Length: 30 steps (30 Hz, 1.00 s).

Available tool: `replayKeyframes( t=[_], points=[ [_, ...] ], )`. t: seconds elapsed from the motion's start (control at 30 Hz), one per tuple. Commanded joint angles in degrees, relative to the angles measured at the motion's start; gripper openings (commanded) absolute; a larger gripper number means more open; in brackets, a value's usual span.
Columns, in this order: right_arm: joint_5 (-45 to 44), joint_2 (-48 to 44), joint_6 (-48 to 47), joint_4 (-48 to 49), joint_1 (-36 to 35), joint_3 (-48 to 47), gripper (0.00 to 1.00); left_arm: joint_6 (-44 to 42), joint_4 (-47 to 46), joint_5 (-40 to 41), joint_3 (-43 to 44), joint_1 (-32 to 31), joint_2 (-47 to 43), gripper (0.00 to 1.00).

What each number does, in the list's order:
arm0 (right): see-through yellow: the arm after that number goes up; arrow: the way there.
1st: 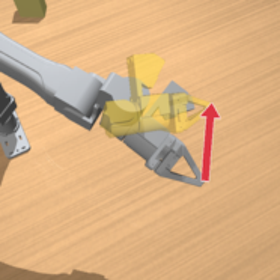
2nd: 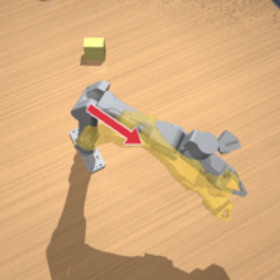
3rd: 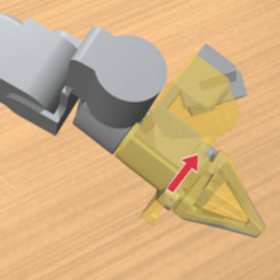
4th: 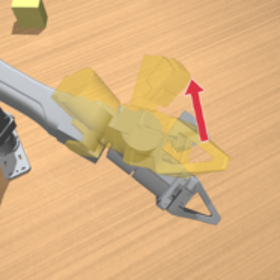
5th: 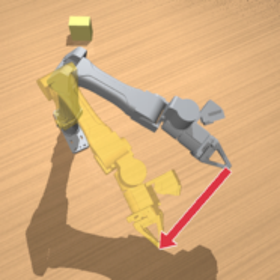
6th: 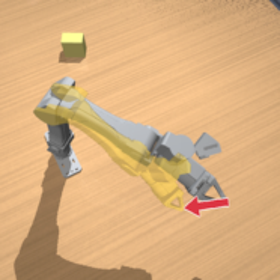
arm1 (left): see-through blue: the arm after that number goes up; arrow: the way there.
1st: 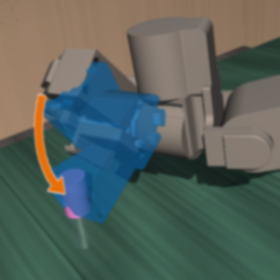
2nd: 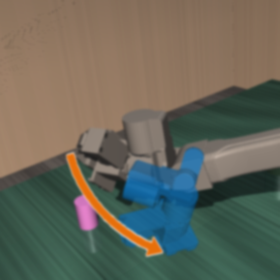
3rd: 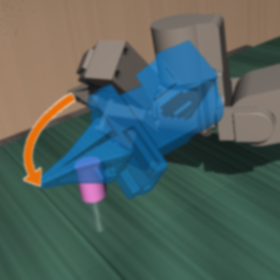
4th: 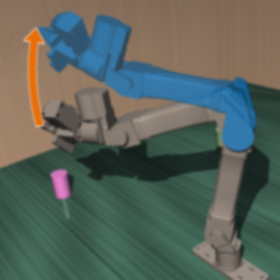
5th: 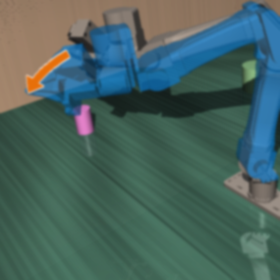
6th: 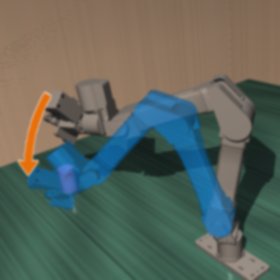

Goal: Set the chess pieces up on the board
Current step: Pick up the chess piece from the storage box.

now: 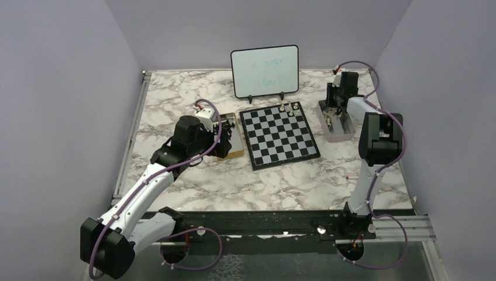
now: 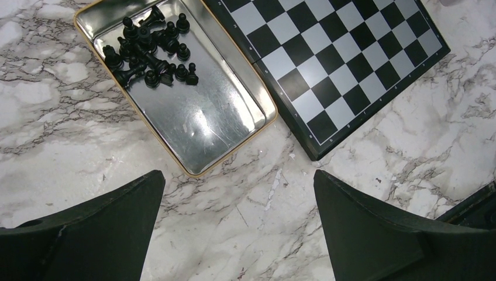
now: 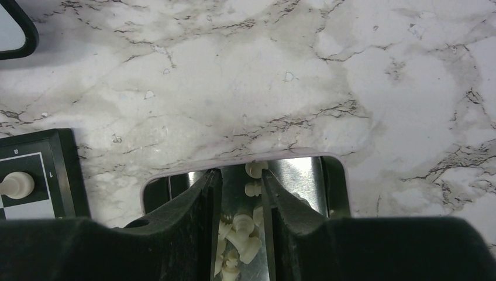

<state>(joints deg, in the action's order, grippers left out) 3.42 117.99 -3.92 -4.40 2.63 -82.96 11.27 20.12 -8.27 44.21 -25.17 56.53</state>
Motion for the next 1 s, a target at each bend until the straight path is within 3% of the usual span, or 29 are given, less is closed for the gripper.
replayKeyframes(
  t=[0.0, 0.7, 0.97],
  points=[
    [1.87, 1.37, -1.57, 2.03, 0.26, -0.77, 0.36, -0.81, 0.18, 1.11, 0.00, -0.21, 0.25, 0.99],
    [-0.79, 4.80, -2.67, 0.69, 0.26, -3.30, 0.33, -0.54, 0.18, 1.48, -0.01, -0.23, 0.79, 0.99],
    [-1.27, 5.02, -2.97, 0.37, 0.20, -3.50, 0.24, -0.63, 0.18, 1.25, 0.18, -0.23, 1.41, 0.99]
  ],
)
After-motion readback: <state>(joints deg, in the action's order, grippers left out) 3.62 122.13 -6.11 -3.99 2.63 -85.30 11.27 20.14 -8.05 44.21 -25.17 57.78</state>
